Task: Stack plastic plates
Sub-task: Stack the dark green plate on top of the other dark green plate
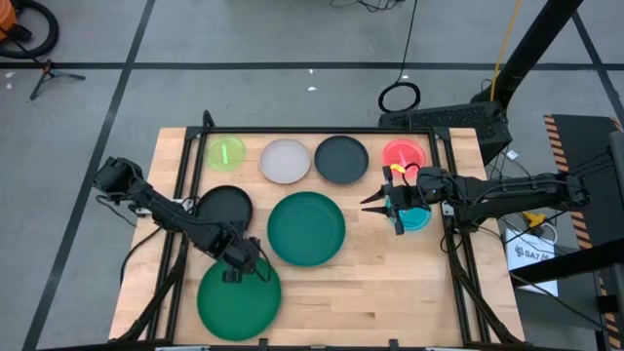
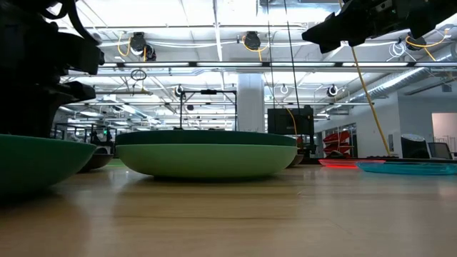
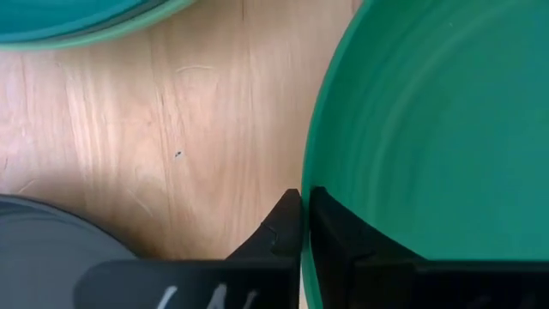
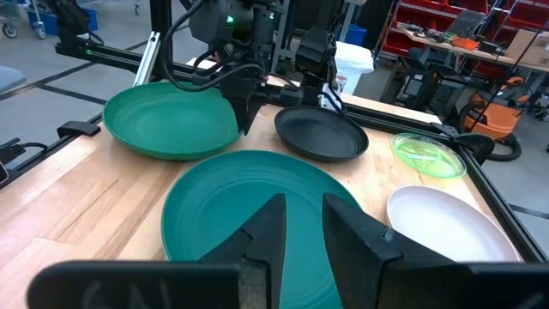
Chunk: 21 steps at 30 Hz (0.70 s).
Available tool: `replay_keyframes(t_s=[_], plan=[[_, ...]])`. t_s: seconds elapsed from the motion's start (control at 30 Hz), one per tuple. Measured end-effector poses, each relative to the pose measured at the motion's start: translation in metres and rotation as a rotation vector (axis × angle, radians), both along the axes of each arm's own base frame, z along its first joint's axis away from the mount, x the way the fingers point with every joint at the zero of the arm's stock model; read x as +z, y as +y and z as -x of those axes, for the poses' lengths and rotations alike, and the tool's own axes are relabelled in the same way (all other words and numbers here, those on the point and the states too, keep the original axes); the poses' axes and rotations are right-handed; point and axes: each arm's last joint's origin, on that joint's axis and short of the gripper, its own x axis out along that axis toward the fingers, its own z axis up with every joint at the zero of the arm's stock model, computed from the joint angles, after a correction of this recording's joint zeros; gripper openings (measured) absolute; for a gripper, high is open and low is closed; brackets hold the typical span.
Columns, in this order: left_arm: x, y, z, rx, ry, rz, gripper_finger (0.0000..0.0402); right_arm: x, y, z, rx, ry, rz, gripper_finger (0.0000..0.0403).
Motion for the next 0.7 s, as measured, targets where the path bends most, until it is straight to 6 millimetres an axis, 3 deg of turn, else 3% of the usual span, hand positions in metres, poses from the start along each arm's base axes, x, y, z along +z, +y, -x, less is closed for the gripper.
replay_keyframes(t_s=[0.7], plan=[[0.058, 0.014, 0.032, 0.074, -0.205, 0.121, 0.0010, 0.000, 0.000, 0.000, -0.001, 0.000, -0.008, 0.0072]])
